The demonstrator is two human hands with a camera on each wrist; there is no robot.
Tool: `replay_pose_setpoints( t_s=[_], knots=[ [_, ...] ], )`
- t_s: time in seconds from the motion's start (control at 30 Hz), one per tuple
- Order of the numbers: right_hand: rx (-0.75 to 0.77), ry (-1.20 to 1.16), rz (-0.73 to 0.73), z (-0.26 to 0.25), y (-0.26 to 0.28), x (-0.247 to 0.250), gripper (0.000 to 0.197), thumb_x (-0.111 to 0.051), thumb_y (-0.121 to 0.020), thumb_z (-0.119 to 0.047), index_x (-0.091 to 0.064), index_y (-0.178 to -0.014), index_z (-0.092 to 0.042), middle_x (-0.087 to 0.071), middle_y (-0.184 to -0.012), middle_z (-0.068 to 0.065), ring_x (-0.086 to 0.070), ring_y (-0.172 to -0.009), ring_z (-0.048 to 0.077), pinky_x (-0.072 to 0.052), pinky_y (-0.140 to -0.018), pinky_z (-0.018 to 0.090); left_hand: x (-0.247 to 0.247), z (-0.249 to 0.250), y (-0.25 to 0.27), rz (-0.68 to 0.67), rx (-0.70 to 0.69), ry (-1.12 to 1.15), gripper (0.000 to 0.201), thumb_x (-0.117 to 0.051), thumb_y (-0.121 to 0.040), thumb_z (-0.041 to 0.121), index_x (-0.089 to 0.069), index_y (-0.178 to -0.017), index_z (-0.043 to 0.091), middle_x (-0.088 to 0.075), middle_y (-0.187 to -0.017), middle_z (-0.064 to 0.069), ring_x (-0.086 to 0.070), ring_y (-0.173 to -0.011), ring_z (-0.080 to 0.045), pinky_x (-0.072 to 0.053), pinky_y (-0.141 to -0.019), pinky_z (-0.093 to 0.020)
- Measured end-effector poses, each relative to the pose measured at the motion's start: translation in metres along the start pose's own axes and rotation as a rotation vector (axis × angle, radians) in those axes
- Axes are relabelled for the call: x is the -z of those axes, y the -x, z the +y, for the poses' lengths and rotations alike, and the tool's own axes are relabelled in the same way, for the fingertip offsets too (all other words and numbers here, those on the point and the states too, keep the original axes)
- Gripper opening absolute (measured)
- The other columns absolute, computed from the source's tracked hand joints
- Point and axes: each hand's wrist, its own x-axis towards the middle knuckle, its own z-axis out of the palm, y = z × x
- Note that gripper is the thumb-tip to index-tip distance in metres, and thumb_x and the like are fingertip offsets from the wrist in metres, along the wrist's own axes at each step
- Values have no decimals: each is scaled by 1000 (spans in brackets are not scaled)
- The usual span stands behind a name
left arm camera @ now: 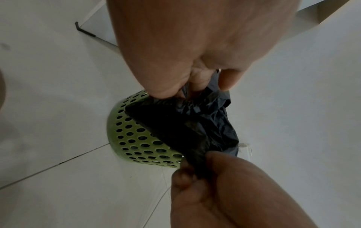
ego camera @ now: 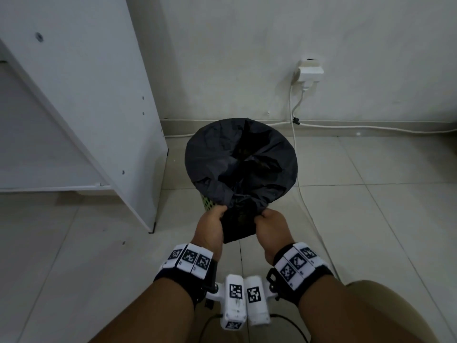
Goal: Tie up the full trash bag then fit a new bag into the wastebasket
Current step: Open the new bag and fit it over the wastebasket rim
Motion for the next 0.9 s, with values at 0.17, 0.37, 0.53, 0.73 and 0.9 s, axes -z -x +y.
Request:
replay_pose_setpoints(
  t_s=[0.17,0.37,0.53,0.73,0.9],
  knots=[
    [47,-43,-55,1,0,-4,14,-56,-79,3,-65,-85,12,-66,-89,34,-61,-73,33,-52,-64,45,-6,-3,3,-3,-119,-55,30,-54,-92,16,-65,-106,-8,-64,-116,-30,-61,-110,-43,-46,-99,-56],
    [-130,-306,-54,-8,1,2,25,-54,-93,-24,-69,-85,-7,-66,-78,9,-57,-67,22,-38,-57,33,2,-4,0,11,-215,-228,28,-57,-84,20,-64,-79,-6,-63,-93,-34,-61,-85,-28,-42,-77,-40],
    [-22,-226,2,-2,1,1,19,-66,-88,-2,-60,-70,1,-52,-55,13,-43,-49,21,-35,-44,27,9,-7,-4,14,-220,-285,21,-58,-91,7,-77,-81,10,-75,-85,-14,-69,-87,-29,-51,-80,-38],
    [86,-16,103,7,-11,-5,9,-64,-77,-6,-72,-76,-1,-73,-70,15,-72,-66,30,-62,-64,45,10,-7,-7,81,-192,-212,12,-67,-86,-2,-77,-92,2,-76,-90,-18,-72,-87,-30,-57,-87,-41],
    [94,2,-5,-3,-4,-13,29,-61,-79,-12,-44,-59,-1,-44,-58,17,-42,-55,22,-36,-56,37,2,-4,-2,28,-177,-139,10,-65,-89,-3,-74,-93,-3,-75,-94,-24,-74,-87,-33,-61,-76,-38]
  ],
)
